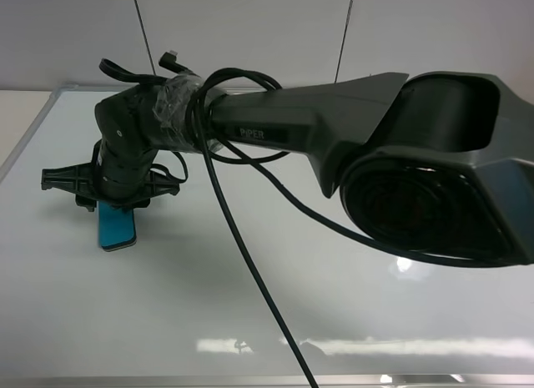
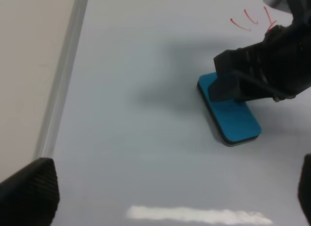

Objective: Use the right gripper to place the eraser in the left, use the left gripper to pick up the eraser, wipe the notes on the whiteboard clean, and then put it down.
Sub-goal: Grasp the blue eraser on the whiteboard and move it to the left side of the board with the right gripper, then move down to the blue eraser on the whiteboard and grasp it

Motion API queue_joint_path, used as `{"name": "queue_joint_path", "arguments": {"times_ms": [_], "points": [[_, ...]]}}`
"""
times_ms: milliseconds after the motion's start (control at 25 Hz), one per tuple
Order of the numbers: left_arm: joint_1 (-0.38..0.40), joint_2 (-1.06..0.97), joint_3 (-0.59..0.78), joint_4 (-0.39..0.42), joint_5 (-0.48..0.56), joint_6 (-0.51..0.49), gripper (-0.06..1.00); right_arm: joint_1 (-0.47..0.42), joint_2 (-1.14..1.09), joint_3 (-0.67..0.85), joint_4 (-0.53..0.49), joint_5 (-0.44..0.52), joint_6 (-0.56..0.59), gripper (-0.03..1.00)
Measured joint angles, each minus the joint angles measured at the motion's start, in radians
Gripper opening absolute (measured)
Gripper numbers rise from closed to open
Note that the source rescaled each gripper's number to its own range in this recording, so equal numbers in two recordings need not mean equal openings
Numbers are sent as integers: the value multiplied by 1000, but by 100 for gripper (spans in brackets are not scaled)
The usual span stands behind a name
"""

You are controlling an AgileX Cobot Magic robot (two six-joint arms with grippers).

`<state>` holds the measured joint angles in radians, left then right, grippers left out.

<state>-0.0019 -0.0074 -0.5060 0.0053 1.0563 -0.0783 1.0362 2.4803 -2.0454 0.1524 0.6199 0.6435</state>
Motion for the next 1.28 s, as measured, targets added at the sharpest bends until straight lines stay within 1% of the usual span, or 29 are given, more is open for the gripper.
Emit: {"name": "queue_joint_path", "arguments": {"times_ms": [200, 360, 440, 520, 640, 720, 840, 1080, 1280], "points": [[0, 0, 0, 0, 0, 0, 100, 2, -83, 6, -48, -27, 6, 43], [0, 0, 0, 0, 0, 0, 100, -20, -136, 6, -88, -33, 6, 43], [0, 0, 0, -5, 0, 0, 100, -41, -152, 6, -120, -8, 6, 43], [0, 0, 0, 0, 0, 0, 100, -61, -165, 6, -175, 37, 4, 43], [0, 0, 0, 0, 0, 0, 100, -90, -188, 6, -245, 114, -33, 43], [0, 0, 0, 0, 0, 0, 100, -112, -202, 6, -264, 161, -76, 43], [0, 0, 0, 0, 0, 0, 100, -146, -219, 6, -267, 200, -119, 43], [0, 0, 0, 0, 0, 0, 100, -203, -255, 18, -290, 237, -147, 43], [0, 0, 0, 0, 0, 0, 100, -269, -316, 104, -298, 224, -156, 43]]}}
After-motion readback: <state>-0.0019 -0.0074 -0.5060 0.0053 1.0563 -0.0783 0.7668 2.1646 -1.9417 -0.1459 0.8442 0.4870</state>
